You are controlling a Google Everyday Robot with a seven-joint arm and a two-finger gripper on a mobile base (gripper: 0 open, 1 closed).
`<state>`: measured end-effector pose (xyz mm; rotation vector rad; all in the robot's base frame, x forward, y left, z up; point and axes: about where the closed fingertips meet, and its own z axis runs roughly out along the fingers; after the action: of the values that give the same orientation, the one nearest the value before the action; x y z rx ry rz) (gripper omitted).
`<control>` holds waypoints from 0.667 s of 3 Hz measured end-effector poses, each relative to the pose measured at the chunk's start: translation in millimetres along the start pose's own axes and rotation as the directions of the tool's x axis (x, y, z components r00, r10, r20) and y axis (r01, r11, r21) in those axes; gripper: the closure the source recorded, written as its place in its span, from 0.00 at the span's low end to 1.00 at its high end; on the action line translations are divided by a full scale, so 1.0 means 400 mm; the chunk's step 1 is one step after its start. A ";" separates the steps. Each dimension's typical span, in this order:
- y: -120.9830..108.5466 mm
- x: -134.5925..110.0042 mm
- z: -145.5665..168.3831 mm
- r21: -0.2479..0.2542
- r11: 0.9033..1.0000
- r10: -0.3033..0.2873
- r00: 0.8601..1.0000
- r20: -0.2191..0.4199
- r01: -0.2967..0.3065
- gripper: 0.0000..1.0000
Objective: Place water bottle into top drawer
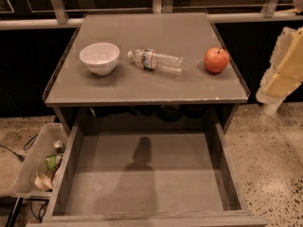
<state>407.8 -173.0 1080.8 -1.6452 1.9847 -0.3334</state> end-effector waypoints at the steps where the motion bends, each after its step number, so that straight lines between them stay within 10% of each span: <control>1: 0.000 0.000 0.000 0.000 1.000 0.000 1.000 0.000 0.000 0.00; 2: -0.034 -0.025 0.018 0.008 0.999 -0.035 0.999 0.029 0.034 0.00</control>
Offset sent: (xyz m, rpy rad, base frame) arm 0.0514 0.0051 -0.0156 0.0165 0.0086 0.0795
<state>424.3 -165.5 1084.1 -1.6719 1.9338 -0.3279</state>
